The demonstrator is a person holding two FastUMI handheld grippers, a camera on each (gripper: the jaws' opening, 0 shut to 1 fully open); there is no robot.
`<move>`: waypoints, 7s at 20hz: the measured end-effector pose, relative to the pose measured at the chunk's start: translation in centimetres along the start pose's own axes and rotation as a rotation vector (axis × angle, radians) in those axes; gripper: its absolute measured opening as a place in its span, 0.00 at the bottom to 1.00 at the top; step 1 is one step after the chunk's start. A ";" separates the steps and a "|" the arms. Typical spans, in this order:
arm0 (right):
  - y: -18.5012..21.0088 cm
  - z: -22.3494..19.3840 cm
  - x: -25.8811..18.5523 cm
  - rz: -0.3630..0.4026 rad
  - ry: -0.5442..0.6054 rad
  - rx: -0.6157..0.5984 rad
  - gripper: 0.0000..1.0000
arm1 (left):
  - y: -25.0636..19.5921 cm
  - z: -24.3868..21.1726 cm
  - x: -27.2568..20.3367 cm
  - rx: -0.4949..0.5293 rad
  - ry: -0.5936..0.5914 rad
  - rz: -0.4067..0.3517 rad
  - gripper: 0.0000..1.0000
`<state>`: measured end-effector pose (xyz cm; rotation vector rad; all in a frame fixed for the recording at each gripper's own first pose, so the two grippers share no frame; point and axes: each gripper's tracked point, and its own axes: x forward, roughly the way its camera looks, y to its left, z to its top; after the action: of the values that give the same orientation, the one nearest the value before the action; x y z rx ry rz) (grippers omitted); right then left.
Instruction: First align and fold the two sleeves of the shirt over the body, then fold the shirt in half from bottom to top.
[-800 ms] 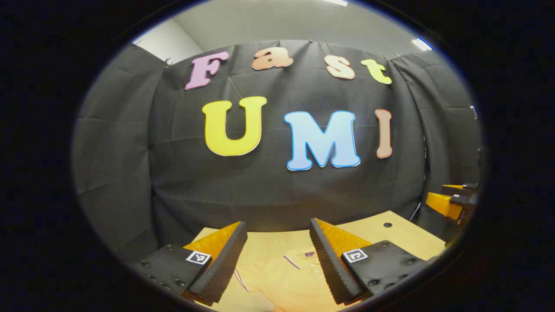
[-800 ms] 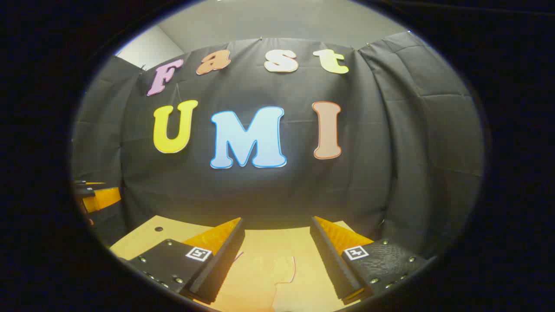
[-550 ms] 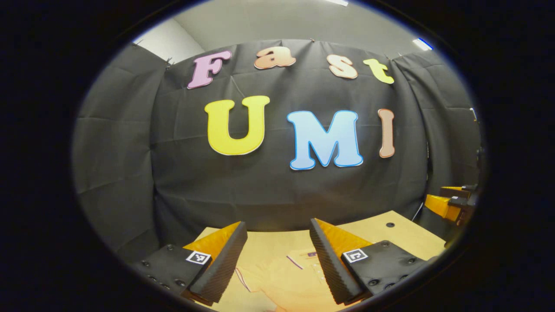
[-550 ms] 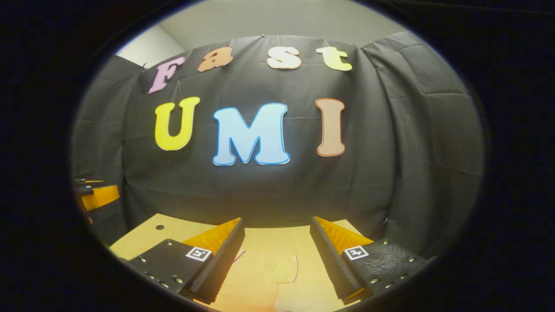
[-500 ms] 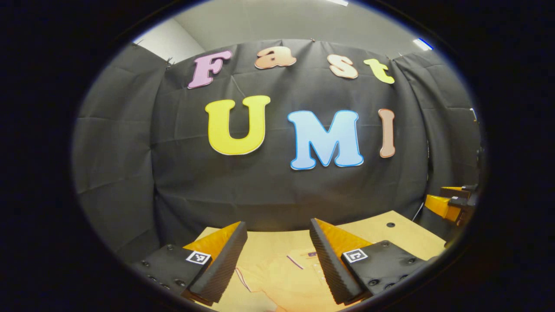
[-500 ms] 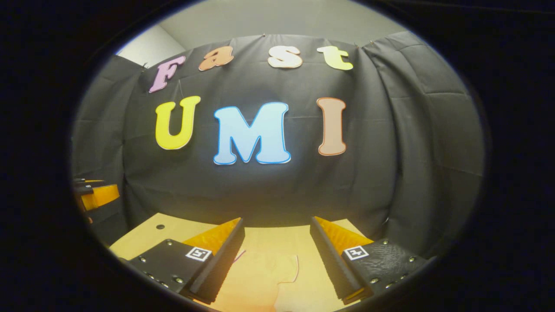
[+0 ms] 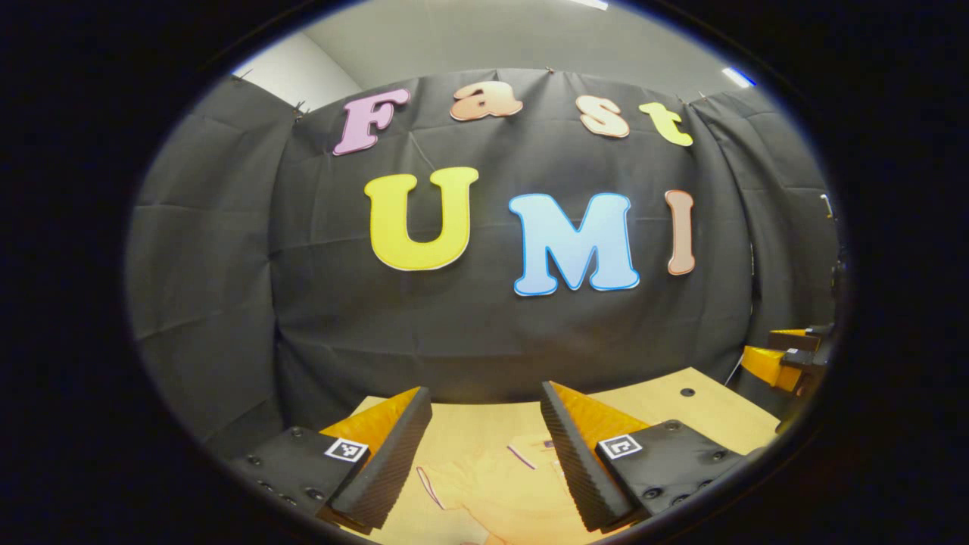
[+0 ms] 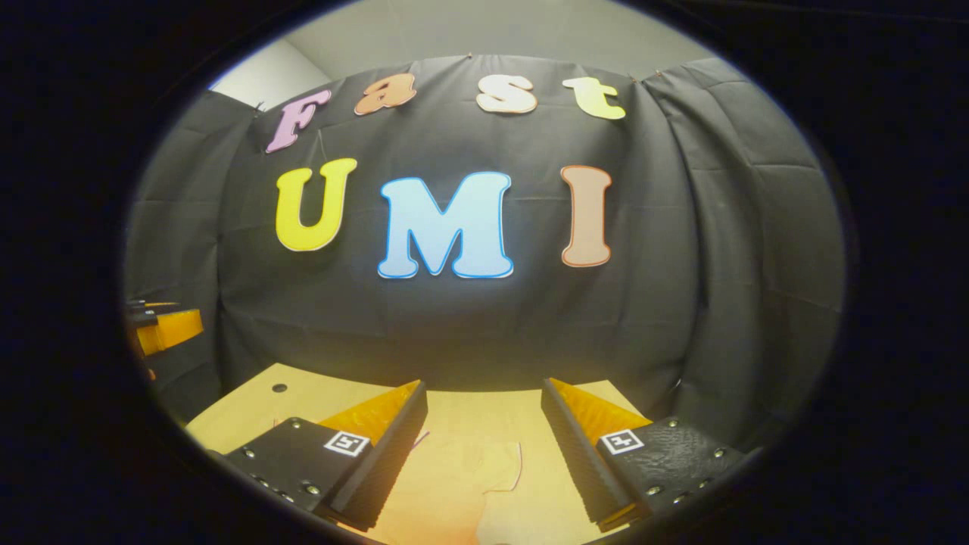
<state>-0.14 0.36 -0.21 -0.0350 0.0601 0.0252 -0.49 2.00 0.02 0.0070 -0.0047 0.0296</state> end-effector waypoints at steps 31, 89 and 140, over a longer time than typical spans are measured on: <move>-3.6 -29.2 13.6 -0.033 0.754 0.021 0.93 | 7.6 -3.7 -0.1 0.022 0.096 0.193 0.94; 13.8 -15.9 11.1 0.309 0.518 -0.099 0.28 | 11.8 -16.5 5.1 -0.020 0.269 0.168 0.96; 2.0 -5.2 -3.0 0.013 0.341 0.164 0.28 | 0.0 -32.3 19.3 0.205 0.431 -0.045 0.10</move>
<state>-3.53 2.14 -5.28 0.1252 0.4025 0.0273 18.97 2.79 -32.19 0.2059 0.4296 -0.0137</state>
